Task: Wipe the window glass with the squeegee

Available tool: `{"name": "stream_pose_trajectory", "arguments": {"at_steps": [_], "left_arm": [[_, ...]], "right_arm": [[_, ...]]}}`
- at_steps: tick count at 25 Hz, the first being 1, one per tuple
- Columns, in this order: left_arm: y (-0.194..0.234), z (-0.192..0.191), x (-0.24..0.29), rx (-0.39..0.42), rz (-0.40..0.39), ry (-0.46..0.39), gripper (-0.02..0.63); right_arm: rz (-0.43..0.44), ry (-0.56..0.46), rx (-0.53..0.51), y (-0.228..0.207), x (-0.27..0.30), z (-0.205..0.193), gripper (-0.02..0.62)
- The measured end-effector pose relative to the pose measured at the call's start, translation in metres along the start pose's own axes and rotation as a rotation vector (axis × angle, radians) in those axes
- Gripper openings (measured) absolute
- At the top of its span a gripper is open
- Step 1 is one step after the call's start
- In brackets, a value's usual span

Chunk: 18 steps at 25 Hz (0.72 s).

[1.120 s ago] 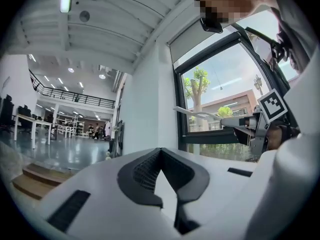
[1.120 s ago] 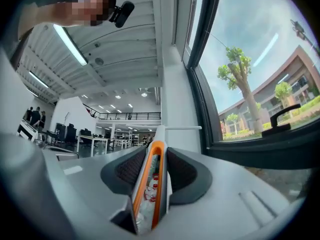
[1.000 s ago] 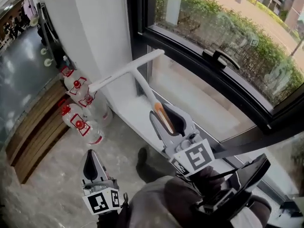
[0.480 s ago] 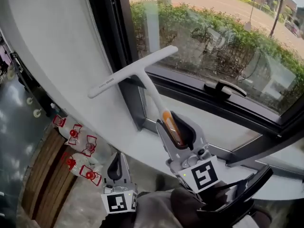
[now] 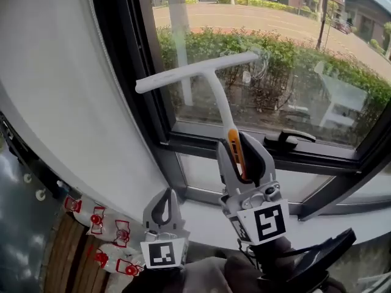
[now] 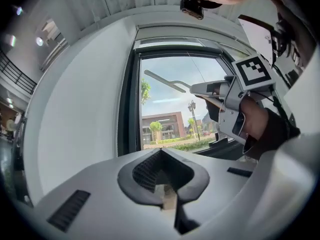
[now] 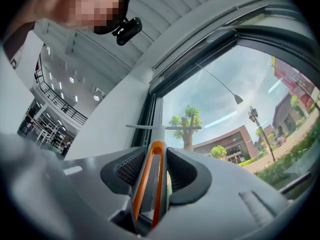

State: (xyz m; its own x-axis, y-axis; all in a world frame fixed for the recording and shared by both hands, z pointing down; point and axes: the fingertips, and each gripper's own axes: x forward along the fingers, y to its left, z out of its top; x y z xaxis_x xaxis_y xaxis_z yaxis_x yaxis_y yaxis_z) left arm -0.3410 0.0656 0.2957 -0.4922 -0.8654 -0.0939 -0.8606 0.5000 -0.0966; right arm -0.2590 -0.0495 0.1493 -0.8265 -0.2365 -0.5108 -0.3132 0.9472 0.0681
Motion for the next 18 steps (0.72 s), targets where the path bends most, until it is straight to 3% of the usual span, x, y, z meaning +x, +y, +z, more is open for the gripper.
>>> {"name": "stream_pose_trajectory", "arguments": {"at_steps": [6, 12, 18], "left_arm": [[0.032, 0.052, 0.054, 0.043, -0.177, -0.057, 0.002], [0.06, 0.076, 0.085, 0.048, -0.21, -0.071, 0.002], [0.045, 0.076, 0.087, 0.018, -0.29, -0.087, 0.002]], "right_arm": [[-0.172, -0.13, -0.094, -0.001, 0.063, 0.034, 0.132], [-0.281, -0.131, -0.163, -0.008, 0.105, 0.039, 0.132], [-0.287, -0.099, -0.223, -0.012, 0.126, 0.041, 0.132]]}}
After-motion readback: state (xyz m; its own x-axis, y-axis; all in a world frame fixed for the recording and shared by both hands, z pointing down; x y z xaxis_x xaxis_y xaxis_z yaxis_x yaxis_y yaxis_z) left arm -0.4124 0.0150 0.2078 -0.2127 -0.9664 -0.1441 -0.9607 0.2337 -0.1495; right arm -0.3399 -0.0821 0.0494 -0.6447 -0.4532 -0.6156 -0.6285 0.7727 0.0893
